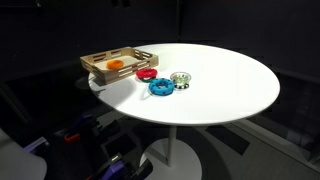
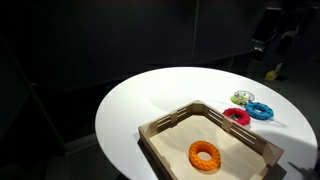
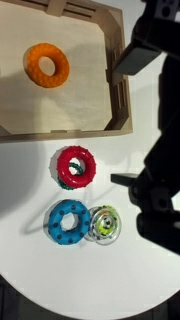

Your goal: Pick up the red ring and put it in the wooden tray

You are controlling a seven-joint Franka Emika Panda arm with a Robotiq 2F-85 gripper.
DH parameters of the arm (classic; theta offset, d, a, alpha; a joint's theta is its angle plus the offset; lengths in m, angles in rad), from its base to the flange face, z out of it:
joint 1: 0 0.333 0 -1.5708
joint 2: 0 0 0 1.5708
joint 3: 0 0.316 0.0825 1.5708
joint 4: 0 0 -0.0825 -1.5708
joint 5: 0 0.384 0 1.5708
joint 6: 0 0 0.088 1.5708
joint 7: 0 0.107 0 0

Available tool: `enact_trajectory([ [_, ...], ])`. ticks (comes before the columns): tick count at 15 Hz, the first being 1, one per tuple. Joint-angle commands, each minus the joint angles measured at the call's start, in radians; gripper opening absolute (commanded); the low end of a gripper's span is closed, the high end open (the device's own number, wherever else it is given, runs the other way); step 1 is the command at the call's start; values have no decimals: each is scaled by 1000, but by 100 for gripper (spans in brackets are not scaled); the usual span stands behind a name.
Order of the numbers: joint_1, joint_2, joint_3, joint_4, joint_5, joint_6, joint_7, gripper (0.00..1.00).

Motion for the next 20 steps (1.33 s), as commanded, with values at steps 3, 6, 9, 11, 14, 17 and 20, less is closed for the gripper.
enact_trajectory([
  [3, 2, 36, -18, 16, -26, 0, 16, 100],
  [6, -8, 59, -31, 22, -46, 2, 22, 100],
  [9, -14, 75, -50, 10, -50, 3, 22, 100],
  [11, -18, 85, -67, -9, -42, 10, 17, 100],
  [14, -27, 105, -89, -33, -40, 25, 18, 100],
  [17, -40, 133, -100, -64, -71, 69, 38, 100],
  [20, -51, 169, -105, -103, -107, 133, 58, 100],
])
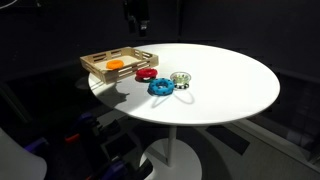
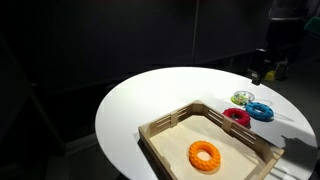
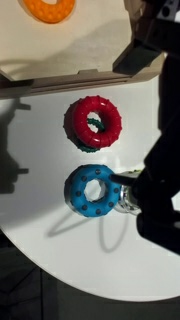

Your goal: Pick up the red ring and put it in the wooden tray

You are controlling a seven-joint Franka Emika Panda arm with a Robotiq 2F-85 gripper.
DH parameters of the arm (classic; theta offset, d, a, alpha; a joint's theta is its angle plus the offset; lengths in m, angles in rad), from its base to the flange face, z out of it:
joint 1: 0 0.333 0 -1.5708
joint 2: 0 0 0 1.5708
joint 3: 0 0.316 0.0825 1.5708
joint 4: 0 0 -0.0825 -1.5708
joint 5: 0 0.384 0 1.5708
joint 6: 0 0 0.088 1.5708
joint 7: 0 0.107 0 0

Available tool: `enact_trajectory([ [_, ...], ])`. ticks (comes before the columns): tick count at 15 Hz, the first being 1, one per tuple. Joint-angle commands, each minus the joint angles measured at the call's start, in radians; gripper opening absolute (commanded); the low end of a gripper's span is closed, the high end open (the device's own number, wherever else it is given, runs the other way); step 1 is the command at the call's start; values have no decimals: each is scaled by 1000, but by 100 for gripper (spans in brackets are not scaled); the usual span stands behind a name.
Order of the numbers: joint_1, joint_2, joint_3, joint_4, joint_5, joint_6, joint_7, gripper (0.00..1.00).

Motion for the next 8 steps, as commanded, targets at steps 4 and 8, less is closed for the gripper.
enact_trajectory([
  [4, -20, 89, -4, -62, -143, 143, 100, 100],
  [8, -14, 155, -14, -57, -212, 183, 164, 100],
])
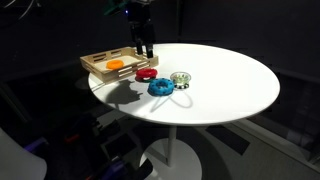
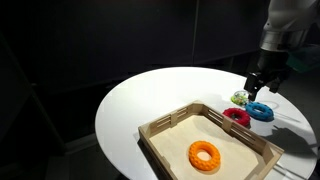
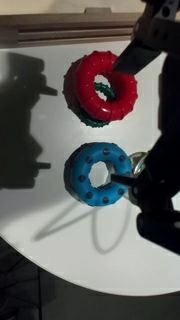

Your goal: Pick up the red ring and put it in the wooden tray

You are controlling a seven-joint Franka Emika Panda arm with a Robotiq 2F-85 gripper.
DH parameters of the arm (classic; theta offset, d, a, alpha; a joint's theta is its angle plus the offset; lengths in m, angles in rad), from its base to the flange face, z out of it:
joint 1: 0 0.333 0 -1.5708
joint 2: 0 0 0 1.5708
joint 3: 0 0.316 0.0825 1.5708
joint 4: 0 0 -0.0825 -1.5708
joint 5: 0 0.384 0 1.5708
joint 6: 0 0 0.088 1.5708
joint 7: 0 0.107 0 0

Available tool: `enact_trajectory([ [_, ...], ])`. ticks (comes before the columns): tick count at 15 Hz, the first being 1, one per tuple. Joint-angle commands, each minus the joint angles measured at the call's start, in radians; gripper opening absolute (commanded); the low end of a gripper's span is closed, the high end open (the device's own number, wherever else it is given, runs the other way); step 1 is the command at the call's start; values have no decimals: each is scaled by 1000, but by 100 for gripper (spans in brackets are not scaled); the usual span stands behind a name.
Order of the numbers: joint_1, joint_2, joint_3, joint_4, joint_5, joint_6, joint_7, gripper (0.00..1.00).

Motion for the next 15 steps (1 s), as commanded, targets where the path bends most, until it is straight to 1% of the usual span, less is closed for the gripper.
enact_trajectory([
  [1, 3, 56, -13, 15, -65, 35, 63, 100],
  [9, 30, 159, -39, 64, -128, 53, 126, 100],
  [15, 65, 219, -58, 106, -147, 46, 139, 100],
])
